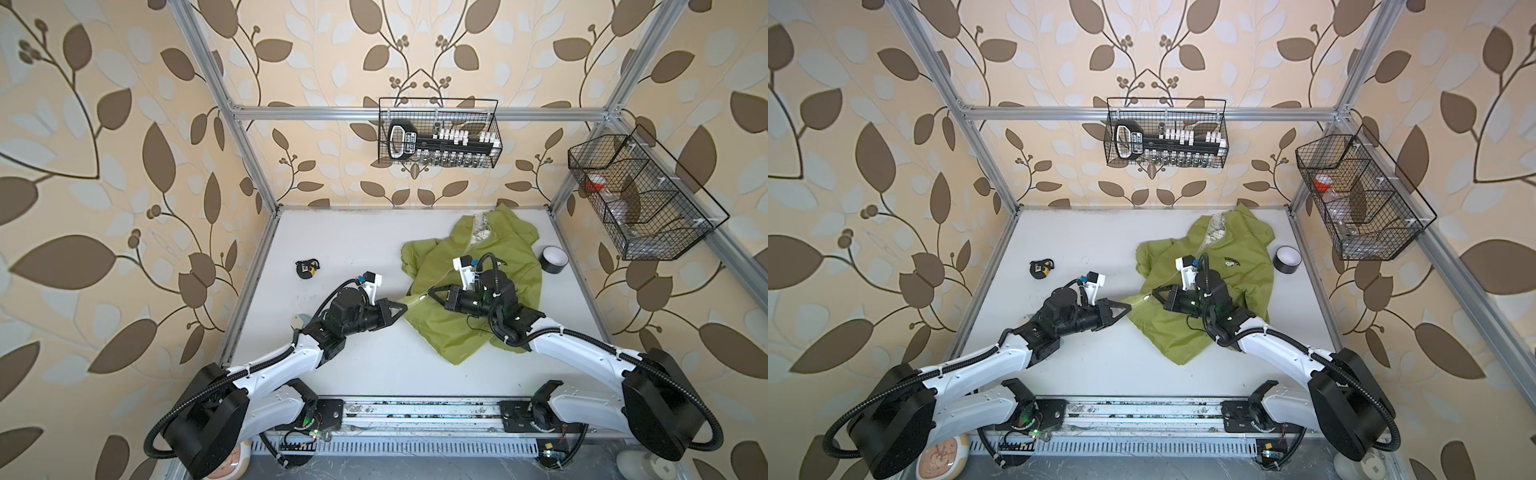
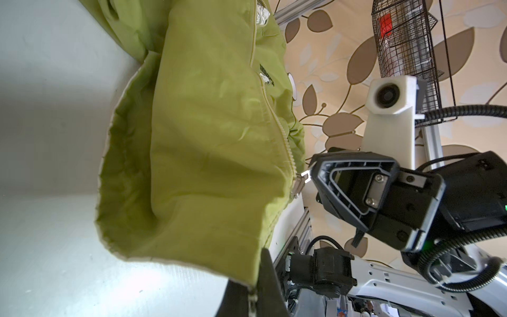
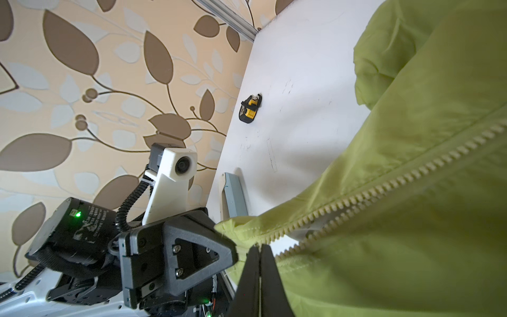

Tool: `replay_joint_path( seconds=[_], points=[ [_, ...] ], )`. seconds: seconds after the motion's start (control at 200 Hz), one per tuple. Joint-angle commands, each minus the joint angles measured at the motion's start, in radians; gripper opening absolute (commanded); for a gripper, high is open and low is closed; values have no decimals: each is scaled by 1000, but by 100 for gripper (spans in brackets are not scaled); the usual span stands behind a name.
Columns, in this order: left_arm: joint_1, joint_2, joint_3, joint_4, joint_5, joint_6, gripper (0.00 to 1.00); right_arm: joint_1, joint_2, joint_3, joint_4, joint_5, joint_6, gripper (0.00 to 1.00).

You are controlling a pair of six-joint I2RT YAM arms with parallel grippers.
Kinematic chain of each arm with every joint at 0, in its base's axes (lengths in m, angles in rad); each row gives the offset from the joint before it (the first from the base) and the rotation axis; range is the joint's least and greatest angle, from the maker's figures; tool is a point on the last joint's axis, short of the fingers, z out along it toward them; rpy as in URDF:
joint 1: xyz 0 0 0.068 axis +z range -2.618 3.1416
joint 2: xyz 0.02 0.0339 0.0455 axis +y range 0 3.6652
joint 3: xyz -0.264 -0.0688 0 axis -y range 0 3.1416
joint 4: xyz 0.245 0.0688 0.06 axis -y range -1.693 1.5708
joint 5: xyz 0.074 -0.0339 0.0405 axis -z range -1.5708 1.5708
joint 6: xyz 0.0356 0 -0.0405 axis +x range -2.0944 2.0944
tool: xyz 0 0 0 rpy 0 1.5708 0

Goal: Zip up the jacket

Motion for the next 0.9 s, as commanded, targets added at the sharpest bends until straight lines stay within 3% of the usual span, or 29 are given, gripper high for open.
replay_joint_path(
  seconds=[0.0, 0.165, 0.31, 0.415, 0.55, 0.665, 0.895],
  points=[
    [33, -23, 99, -152, 2, 110, 0, 3, 15, 58, 7, 18, -2, 0],
    [96, -30, 240, -366, 31, 221, 0, 35, 56, 143, 3, -14, -6, 0],
    [157, -62, 362, -597, 23, 337, 0, -6, 77, 243, -182, -12, -97, 55],
    [207, -92, 445, -761, -22, 433, 0, -116, 43, 274, -303, 21, -153, 75],
    [278, -81, 555, -904, -86, 538, 0, -280, 36, 317, -500, 136, -221, 77],
    [349, -12, 631, -957, -90, 574, 0, -393, 55, 283, -566, 234, -223, 75],
    [447, 108, 717, -907, -81, 552, 0, -369, 33, 19, -474, 357, -147, 64]
  ],
)
